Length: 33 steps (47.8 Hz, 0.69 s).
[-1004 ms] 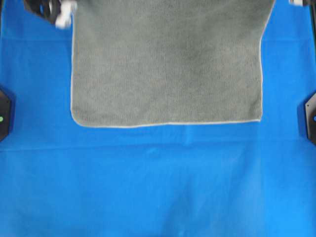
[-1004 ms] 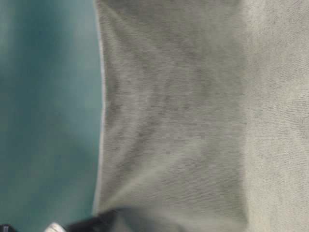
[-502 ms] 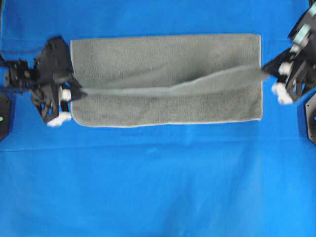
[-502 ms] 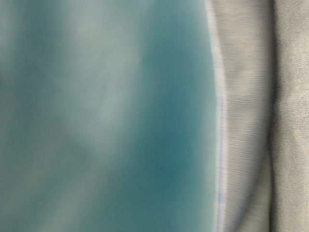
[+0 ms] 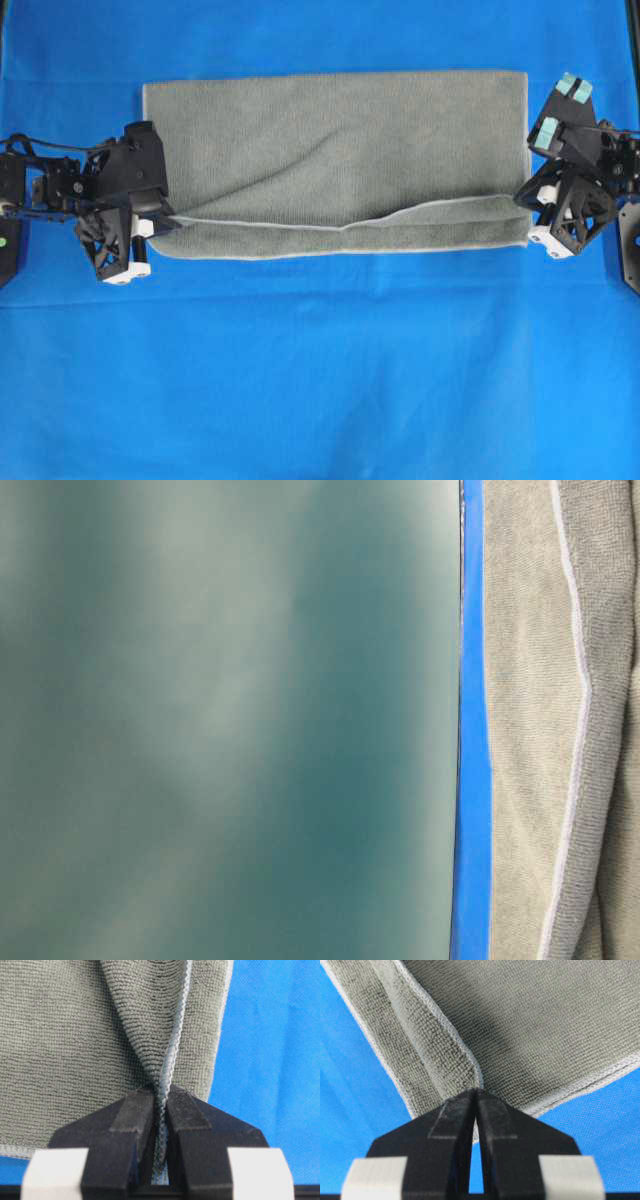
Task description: Fold a large towel.
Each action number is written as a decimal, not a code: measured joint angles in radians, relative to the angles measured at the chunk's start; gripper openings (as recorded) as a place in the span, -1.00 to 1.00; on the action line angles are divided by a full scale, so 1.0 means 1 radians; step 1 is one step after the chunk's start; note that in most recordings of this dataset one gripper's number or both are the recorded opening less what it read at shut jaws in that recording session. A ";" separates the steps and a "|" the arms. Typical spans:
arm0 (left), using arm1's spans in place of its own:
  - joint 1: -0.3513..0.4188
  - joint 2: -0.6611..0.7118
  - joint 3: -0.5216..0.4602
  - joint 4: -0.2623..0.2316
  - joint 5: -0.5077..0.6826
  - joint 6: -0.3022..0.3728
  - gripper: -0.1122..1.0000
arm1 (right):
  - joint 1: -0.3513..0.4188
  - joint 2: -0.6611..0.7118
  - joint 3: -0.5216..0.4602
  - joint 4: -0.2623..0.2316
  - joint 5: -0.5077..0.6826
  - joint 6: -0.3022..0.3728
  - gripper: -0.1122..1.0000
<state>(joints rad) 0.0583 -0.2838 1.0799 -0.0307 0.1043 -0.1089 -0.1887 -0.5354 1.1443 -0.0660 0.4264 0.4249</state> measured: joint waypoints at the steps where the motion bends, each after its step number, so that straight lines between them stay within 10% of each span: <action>1: 0.000 0.000 0.000 0.000 0.000 0.000 -0.78 | 0.000 -0.002 0.000 0.000 0.000 0.000 -0.76; 10: -0.023 -0.003 -0.009 0.000 0.003 0.000 -0.31 | 0.000 -0.034 0.000 0.006 0.000 0.003 -0.70; 20: -0.080 -0.031 -0.075 0.000 0.032 0.012 0.71 | 0.032 -0.118 -0.023 0.006 0.074 -0.008 0.34; 33: 0.012 -0.146 -0.114 0.008 0.115 0.120 0.69 | -0.014 -0.229 -0.097 -0.178 0.130 0.006 0.39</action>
<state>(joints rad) 0.0706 -0.4295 0.9664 -0.0230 0.2194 0.0107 -0.2025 -0.7639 1.0477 -0.2439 0.5568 0.4310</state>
